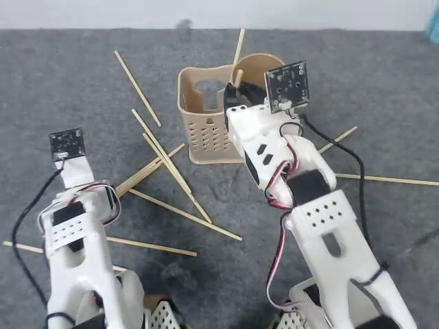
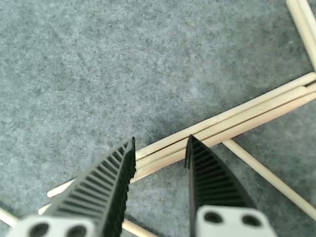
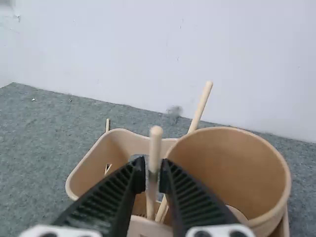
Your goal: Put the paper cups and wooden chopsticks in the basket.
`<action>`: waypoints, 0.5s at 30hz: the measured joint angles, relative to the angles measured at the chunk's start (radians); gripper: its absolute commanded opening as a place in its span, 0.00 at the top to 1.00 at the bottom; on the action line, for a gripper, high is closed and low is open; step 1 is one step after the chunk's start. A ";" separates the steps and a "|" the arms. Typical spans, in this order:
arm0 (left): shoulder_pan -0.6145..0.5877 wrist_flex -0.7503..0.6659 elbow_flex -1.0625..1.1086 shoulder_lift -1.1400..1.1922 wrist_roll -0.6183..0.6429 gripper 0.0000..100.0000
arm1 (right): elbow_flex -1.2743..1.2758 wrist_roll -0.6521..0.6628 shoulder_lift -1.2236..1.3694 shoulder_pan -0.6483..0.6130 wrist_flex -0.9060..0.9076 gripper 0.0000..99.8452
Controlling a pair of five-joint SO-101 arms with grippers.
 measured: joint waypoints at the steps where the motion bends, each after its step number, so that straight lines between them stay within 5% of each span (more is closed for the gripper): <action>1: 0.000 0.000 0.000 0.000 0.000 0.84 | 0.000 0.000 -0.015 0.000 0.008 1.00; 10: 0.000 0.000 0.000 0.000 0.000 0.84 | -0.043 0.000 -0.135 -0.002 0.087 0.82; 15: 0.000 0.000 0.000 0.000 0.000 0.84 | -0.043 0.000 -0.206 -0.002 0.181 0.81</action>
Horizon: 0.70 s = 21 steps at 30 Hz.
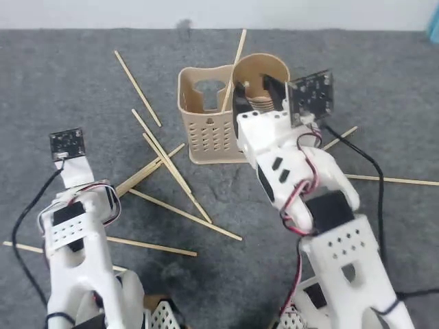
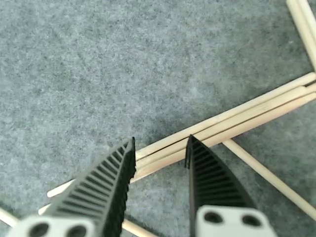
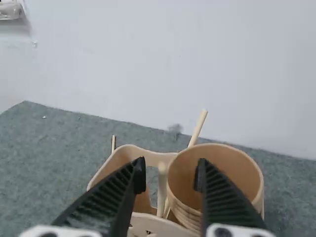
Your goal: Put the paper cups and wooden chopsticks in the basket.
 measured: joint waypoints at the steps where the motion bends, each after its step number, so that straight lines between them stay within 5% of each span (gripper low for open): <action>1: 0.000 0.000 0.000 0.000 0.000 0.84 | 0.000 0.000 -0.018 0.000 0.012 0.81; 7: 0.000 0.000 0.000 0.000 0.000 0.84 | 0.000 0.000 -0.155 0.040 0.066 0.81; 14: 0.000 0.000 0.000 0.000 0.000 0.84 | -0.003 0.005 -0.282 0.315 0.222 0.81; 21: 0.000 0.000 0.000 0.000 0.000 0.84 | -0.020 0.203 -0.178 0.520 0.500 0.81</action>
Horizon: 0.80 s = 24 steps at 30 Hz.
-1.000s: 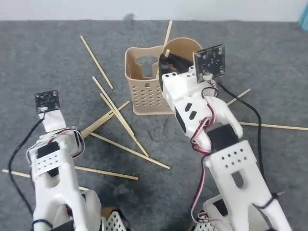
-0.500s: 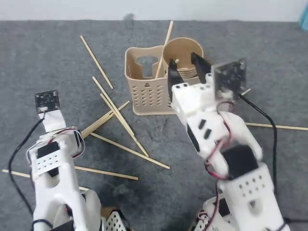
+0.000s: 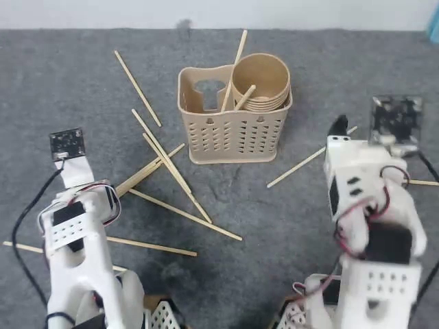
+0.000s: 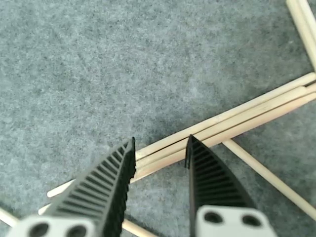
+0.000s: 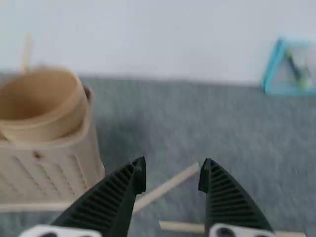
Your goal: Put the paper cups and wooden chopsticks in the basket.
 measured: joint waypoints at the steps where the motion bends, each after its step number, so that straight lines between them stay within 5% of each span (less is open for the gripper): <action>1: 0.000 0.000 0.000 0.000 0.000 0.84 | 0.000 0.018 0.035 0.025 0.018 0.81; 6: 0.000 0.000 0.000 0.000 0.000 0.84 | 0.000 0.169 0.236 0.110 0.072 0.81; 15: 0.000 0.000 0.000 0.000 0.000 0.84 | 0.000 0.658 0.595 0.143 0.137 0.81; 24: 0.000 0.000 0.000 0.000 0.000 0.84 | -0.117 0.678 0.899 0.143 0.077 0.81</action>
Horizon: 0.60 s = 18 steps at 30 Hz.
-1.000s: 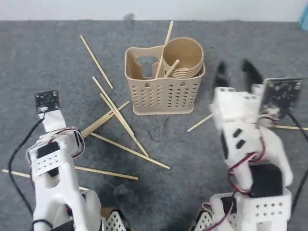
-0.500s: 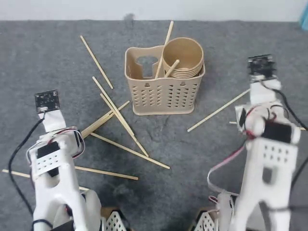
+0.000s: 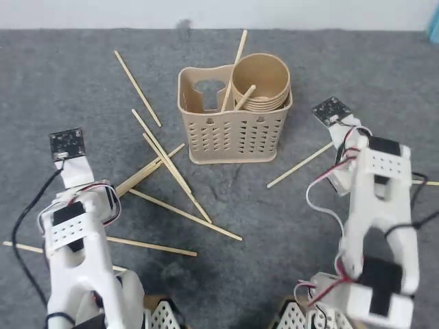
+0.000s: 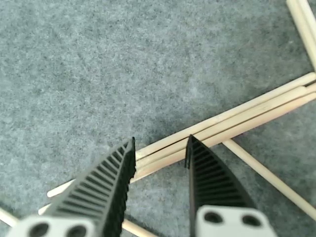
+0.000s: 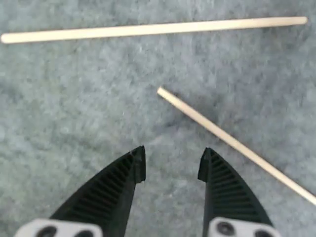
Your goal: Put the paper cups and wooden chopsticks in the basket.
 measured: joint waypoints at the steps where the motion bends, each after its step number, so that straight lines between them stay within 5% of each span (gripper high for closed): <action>1: 0.000 0.000 0.000 0.000 0.000 0.84 | -0.029 0.000 0.044 0.000 -0.002 0.81; 18: 0.000 -0.025 0.000 0.000 0.000 0.84 | -0.422 -0.038 0.542 -0.009 -0.002 0.81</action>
